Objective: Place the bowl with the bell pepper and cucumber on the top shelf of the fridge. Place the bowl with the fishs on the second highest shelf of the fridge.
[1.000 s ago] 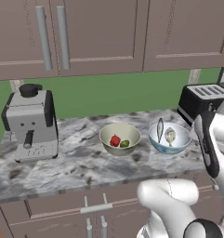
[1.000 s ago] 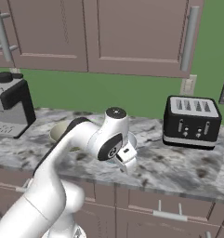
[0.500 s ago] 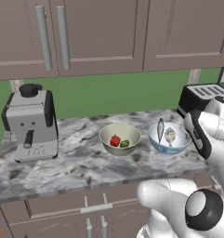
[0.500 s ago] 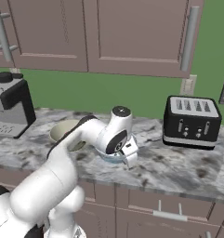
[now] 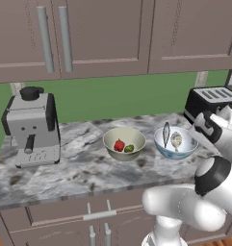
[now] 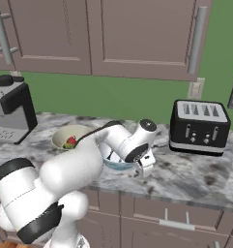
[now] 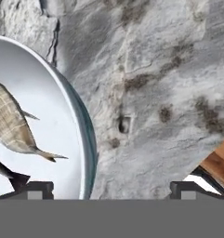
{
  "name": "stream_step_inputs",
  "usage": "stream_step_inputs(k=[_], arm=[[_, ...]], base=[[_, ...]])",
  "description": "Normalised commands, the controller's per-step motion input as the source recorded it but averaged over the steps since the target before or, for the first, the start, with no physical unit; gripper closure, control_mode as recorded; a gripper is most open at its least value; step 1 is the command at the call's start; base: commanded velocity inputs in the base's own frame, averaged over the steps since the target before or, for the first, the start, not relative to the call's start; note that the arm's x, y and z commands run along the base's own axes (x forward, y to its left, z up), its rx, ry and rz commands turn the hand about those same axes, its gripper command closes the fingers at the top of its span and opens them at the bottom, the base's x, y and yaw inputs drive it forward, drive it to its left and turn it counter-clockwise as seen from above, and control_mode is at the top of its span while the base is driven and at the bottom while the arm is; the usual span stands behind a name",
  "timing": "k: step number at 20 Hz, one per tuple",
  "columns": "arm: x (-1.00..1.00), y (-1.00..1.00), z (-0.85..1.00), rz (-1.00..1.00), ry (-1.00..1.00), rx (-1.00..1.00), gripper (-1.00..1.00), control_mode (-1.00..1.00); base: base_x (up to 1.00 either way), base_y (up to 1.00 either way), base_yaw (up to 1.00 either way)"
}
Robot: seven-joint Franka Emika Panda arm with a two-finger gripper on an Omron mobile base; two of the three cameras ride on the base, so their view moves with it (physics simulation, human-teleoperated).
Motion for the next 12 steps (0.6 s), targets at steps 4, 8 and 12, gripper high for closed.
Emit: stream_step_inputs(k=[4, 8, 12], arm=[[0.49, 0.00, -0.43, -0.01, 0.00, 0.00, -1.00, -1.00], [0.63, 0.00, -0.45, -0.05, 0.00, 0.00, -1.00, -1.00], [0.46, 0.00, -0.45, -0.05, 0.00, 0.00, -1.00, -1.00]], base=[[0.00, 0.00, 0.00], [0.00, 0.00, 0.00], [0.00, 0.00, 0.00]])
